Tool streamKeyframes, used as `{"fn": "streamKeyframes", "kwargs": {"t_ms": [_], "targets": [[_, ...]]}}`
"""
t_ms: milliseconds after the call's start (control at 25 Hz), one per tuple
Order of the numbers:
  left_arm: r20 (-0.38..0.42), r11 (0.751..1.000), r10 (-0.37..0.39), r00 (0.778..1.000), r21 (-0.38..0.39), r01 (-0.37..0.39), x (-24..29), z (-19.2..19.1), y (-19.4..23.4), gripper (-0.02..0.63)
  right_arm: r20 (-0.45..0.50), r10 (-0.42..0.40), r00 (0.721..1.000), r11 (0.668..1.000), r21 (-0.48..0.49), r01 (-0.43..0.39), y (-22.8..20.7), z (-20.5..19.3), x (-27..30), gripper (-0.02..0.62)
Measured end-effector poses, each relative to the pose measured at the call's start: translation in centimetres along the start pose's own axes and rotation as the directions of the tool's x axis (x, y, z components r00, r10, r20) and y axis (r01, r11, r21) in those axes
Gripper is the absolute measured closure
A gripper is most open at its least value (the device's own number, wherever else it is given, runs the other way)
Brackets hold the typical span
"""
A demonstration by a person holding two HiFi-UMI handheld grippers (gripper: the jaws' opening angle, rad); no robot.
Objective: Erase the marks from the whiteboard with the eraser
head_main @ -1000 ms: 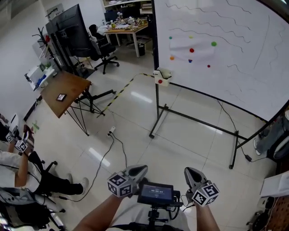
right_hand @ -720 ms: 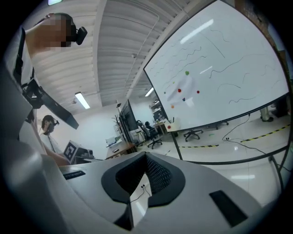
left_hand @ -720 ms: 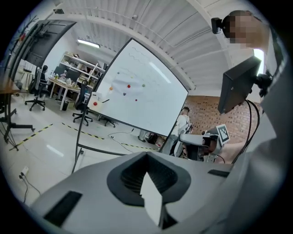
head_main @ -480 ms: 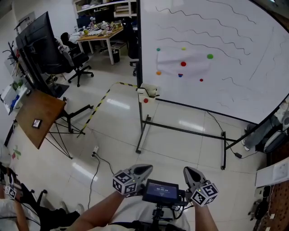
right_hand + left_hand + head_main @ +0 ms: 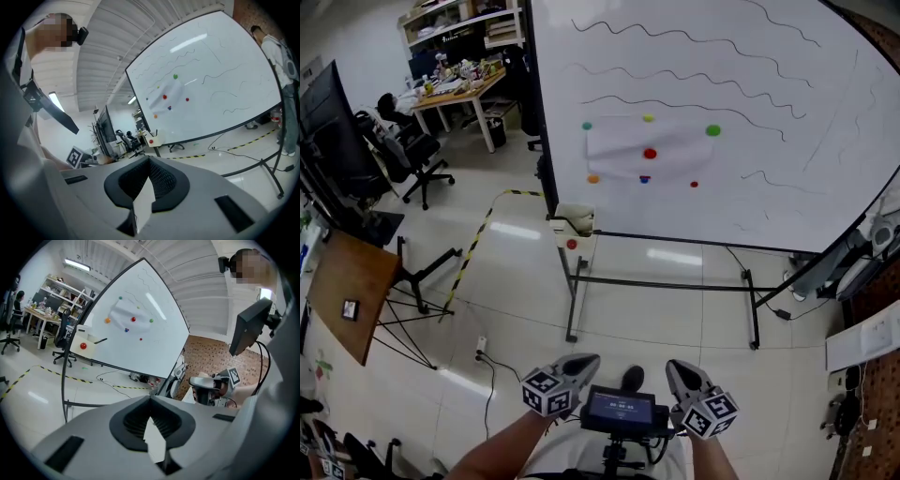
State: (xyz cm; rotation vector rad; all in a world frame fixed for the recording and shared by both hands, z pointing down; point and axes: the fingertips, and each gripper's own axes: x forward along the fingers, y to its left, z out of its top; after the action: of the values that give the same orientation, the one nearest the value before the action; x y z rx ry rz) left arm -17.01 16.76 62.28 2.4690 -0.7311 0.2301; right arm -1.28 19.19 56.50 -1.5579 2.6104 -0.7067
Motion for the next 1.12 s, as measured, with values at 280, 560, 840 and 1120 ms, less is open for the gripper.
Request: {"fn": "streamKeyframes", "kwargs": {"t_ms": [280, 560, 840, 1120], "targets": [[0.037, 0.991, 0.128, 0.991, -0.029, -0.127, 3.6, 5.3, 6.9, 0.581, -0.040, 0.180, 0.983, 0.983, 0.048, -0.178, -3.4, 2.8, 11.3, 0.589], [0.121, 0.964, 0.268, 0.956, -0.038, -0.265, 7.1, 10.9, 13.4, 0.581, -0.090, 0.335, 0.938, 0.942, 0.019, -0.335, -5.7, 6.1, 19.8, 0.589], [0.158, 0.903, 0.431, 0.889, -0.079, -0.423, 7.3, 13.7, 19.4, 0.580, -0.116, 0.403, 0.908, 0.915, 0.038, -0.401, -7.5, 7.6, 24.0, 0.589], [0.147, 0.903, 0.430, 0.891, -0.076, -0.424, 7.3, 14.6, 23.3, 0.580, -0.102, 0.349, 0.932, 0.937, 0.027, -0.348, -8.0, 8.2, 27.6, 0.589]]}}
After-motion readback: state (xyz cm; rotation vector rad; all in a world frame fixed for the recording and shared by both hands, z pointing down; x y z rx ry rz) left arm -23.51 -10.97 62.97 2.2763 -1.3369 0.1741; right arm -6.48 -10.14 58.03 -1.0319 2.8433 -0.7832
